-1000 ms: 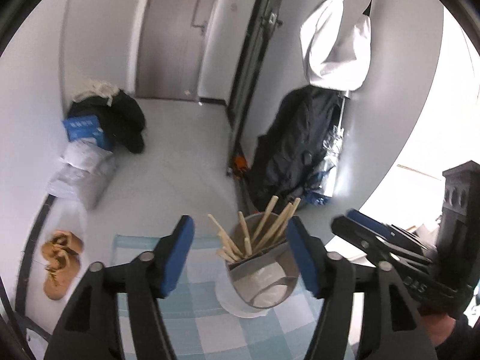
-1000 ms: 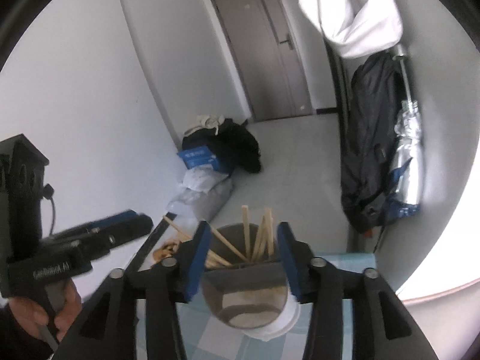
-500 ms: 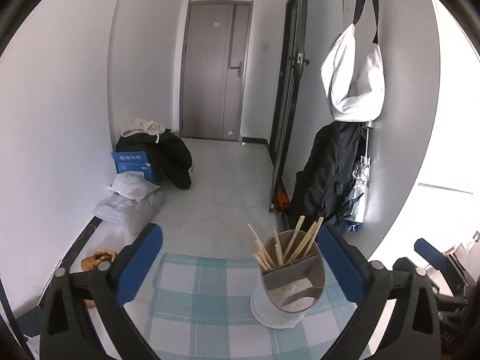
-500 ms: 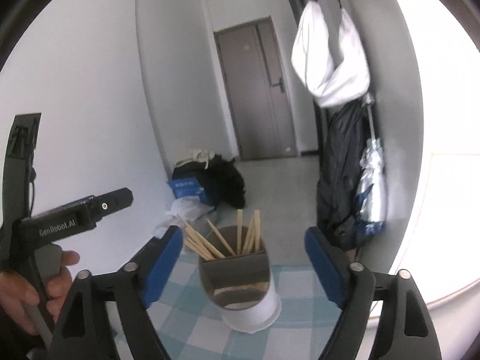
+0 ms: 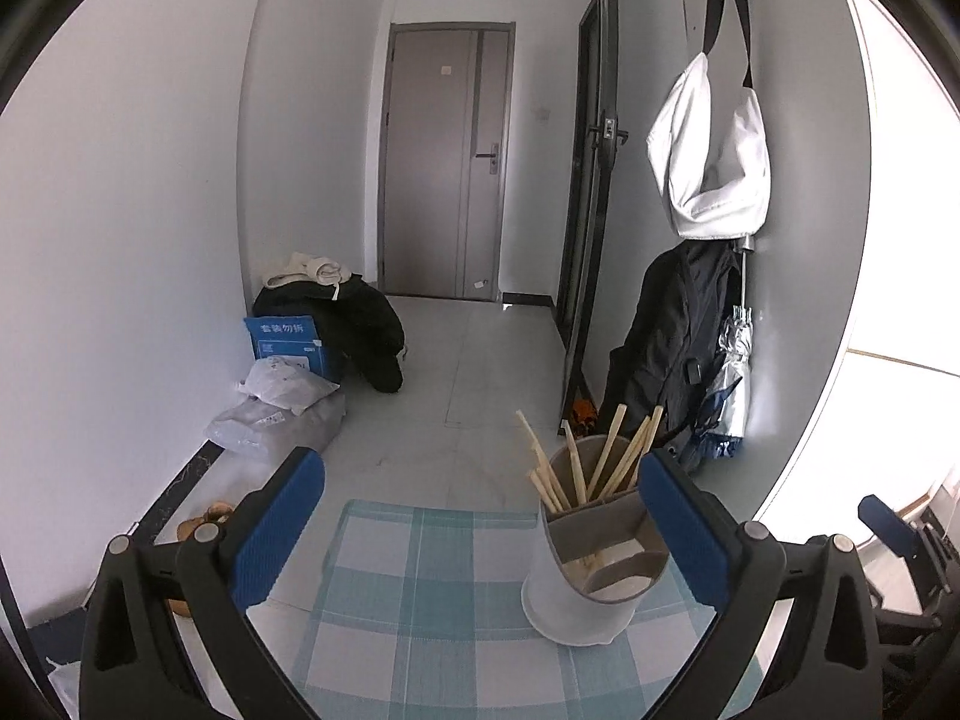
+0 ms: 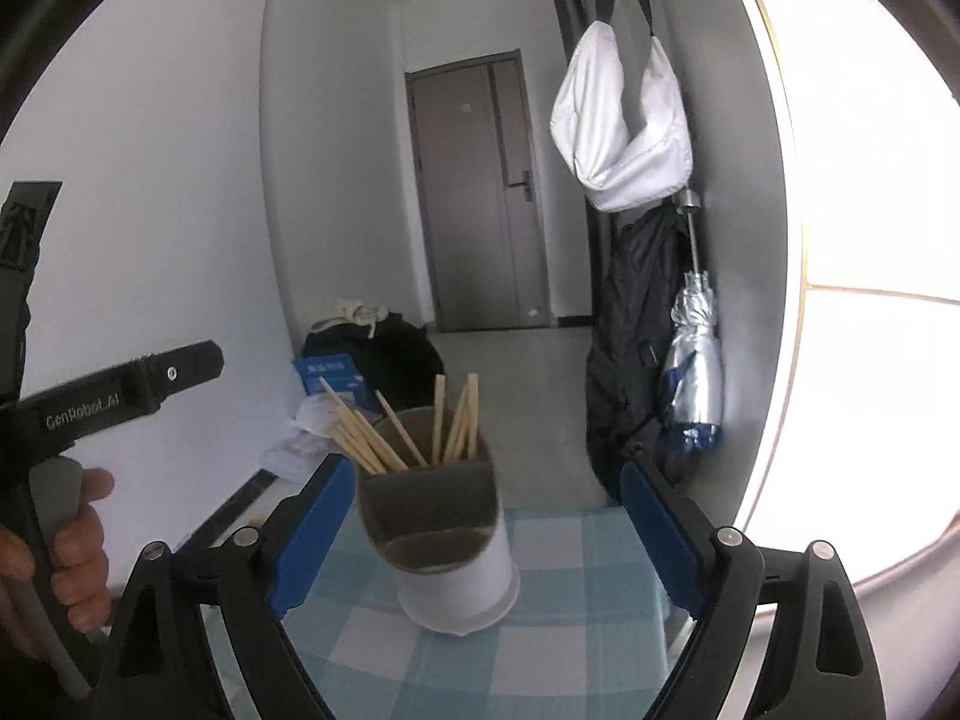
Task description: Organize utensils
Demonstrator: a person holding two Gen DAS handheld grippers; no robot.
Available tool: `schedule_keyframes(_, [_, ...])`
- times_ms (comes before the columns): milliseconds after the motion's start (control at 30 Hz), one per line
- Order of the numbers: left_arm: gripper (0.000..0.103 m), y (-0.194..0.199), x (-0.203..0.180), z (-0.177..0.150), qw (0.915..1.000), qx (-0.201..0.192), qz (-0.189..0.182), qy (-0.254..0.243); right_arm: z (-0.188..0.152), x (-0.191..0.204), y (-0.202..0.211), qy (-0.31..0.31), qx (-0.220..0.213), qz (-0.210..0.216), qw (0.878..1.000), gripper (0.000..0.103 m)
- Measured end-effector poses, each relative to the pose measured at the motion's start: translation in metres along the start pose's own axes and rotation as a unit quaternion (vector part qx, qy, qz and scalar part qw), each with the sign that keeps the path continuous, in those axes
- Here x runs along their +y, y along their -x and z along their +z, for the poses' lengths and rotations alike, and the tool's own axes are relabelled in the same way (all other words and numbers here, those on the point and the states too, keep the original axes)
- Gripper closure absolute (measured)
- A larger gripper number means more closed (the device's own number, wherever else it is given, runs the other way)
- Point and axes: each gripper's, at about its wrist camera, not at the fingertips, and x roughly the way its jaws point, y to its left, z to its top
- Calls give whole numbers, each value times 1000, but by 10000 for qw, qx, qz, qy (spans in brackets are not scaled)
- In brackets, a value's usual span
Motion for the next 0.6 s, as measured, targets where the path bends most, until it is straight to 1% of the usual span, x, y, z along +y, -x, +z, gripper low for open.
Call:
schedule_keyframes(67, [1, -1, 1, -6, 10000, -12, -27, 30, -3, -1, 2, -4, -11, -48, 10000, 12])
schedule_keyframes(233, [1, -10, 1, -21, 9999, 142, 29, -25, -8, 2, 2, 121, 0, -143, 9998, 12])
schedule_keyframes(300, [1, -14, 1, -26, 9997, 238, 85, -5, -10, 2, 1, 125, 6, -150, 9998, 12])
schedule_keyframes(400, [1, -17, 2, -29, 9992, 396, 61, 32, -12, 2, 2, 88, 30, -141, 9999, 12])
schedule_keyframes(467, [1, -15, 3, -31, 9991, 373, 180, 24, -13, 1, -1, 51, 107, -146, 9998, 12])
schedule_keyframes(600, [1, -15, 5, -32, 9990, 393, 202, 14, -14, 1, -3, -7, 145, -119, 9998, 12])
